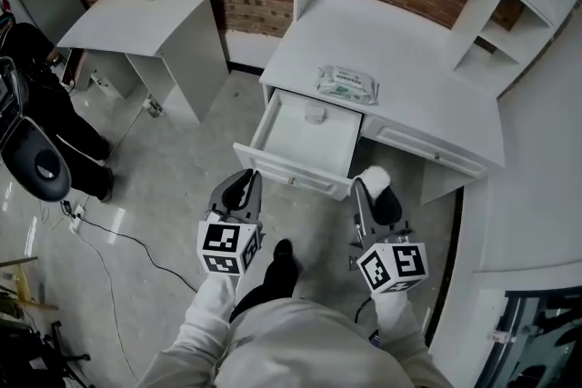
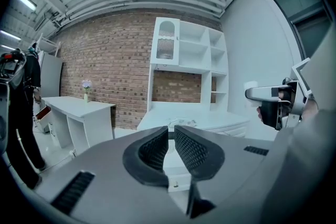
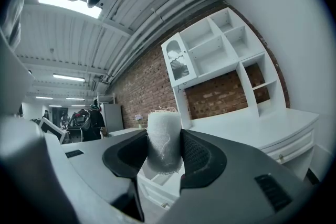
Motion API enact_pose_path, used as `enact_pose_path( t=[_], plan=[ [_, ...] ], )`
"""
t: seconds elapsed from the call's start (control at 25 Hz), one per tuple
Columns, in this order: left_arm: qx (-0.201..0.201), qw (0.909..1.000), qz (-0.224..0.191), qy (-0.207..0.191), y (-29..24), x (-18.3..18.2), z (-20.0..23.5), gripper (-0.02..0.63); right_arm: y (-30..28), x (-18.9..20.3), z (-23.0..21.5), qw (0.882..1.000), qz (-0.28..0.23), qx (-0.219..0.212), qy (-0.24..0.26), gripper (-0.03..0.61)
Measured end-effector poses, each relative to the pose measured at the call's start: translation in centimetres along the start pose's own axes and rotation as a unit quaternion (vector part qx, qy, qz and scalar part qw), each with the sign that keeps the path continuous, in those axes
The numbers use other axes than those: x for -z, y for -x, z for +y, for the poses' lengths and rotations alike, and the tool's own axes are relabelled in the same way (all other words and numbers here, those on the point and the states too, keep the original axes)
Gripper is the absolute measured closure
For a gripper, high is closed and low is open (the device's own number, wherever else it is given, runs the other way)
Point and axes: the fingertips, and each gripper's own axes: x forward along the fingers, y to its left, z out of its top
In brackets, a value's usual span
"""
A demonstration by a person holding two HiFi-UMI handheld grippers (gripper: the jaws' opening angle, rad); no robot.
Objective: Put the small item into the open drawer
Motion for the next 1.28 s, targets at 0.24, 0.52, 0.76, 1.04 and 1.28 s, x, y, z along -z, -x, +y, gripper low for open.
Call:
enact_pose_path(
  t=[0.24,0.52,0.76,1.04,1.28],
  plan=[
    [0.001,1.0000,0.008,0.001,-3.8,-0.4,3.2,0.563,-4.9,-0.6,-0.5,1.000,-0.002,0.006,0.000,0.379],
    [0.010,0.9998,0.014,0.001,-7.5,-0.8,6.2,0.563,-9.4,-0.3,-0.9,1.000,0.006,0.014,-0.002,0.379],
    [0.011,0.9998,0.013,0.014,-9.8,-1.2,8.4,0.563,-12.2,-0.4,-1.4,1.000,0.007,0.021,0.001,0.379],
    [0.017,0.9997,0.015,0.010,-11.0,-1.4,9.3,0.563,-13.8,-0.4,-1.6,1.000,0.014,0.025,0.002,0.379],
    [0.005,0.9997,0.014,0.020,-11.3,-1.3,10.2,0.563,-14.8,0.2,-1.8,1.000,0.021,0.022,0.006,0.379]
  ],
)
